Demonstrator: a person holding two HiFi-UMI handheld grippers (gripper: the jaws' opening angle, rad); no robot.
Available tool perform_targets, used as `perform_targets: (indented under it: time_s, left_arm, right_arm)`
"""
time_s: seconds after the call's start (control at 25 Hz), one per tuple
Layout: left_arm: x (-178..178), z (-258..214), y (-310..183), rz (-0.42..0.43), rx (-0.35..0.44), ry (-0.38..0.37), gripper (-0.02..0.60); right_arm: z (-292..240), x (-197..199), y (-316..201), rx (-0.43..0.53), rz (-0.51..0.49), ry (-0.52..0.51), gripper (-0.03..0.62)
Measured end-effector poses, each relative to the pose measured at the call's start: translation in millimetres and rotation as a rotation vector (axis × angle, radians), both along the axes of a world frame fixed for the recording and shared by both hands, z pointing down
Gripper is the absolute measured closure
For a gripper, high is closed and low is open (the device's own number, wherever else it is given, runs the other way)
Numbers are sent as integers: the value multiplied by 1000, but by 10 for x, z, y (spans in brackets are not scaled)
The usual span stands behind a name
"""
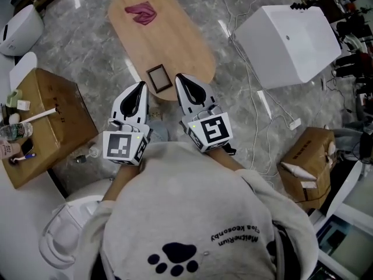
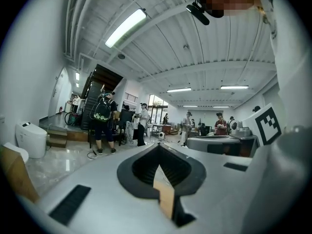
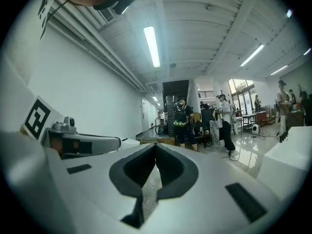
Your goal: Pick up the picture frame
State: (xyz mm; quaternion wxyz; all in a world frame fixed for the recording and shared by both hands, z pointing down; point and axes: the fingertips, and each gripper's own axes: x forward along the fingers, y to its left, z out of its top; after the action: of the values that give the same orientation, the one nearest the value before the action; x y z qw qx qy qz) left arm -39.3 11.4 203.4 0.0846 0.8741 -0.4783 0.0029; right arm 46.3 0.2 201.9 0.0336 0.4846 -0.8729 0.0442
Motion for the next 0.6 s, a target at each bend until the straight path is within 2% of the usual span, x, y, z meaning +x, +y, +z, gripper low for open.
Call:
perform_targets:
  time_s: [0.32,0.6]
  left_arm:
    - [-167,139,-663,74,-42,18,574]
    - [-168,298,-919,140,-89,20,574]
  right_arm:
    - [109,-27,-586,-42,106,15,586]
    - [236,50,-807,-90,184,34,586]
